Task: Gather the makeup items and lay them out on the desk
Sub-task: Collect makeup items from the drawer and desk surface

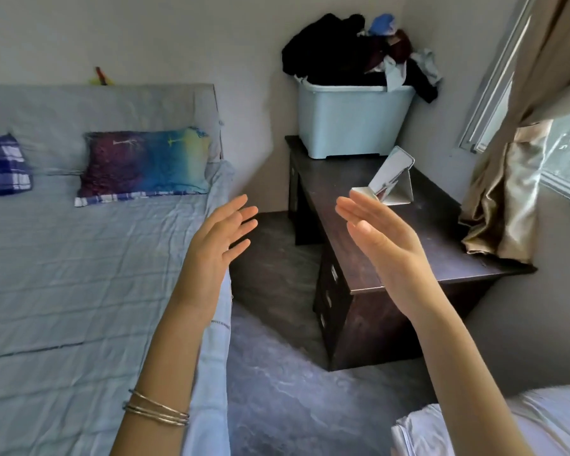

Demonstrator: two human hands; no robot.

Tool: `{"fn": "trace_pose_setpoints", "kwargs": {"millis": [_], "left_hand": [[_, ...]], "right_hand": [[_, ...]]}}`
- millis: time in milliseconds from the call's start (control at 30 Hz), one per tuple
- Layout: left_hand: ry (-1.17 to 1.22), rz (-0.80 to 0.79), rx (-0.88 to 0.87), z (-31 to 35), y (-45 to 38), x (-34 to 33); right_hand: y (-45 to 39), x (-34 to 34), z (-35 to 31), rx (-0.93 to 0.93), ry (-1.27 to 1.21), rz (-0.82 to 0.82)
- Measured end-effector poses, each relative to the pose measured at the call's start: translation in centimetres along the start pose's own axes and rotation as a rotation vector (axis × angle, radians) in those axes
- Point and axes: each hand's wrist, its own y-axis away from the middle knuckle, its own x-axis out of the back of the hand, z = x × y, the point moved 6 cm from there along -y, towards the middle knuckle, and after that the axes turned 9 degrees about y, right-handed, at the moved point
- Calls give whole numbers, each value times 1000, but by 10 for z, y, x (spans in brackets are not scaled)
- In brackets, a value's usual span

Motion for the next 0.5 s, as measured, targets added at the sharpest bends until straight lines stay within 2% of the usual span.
{"fn": "trace_pose_setpoints", "kwargs": {"millis": [267, 500], "left_hand": [[-24, 48, -15, -24, -82, 1], [-40, 81, -71, -17, -178, -22]], "right_hand": [[-81, 16, 51, -1, -23, -50], [-188, 46, 64, 49, -50, -88]]}}
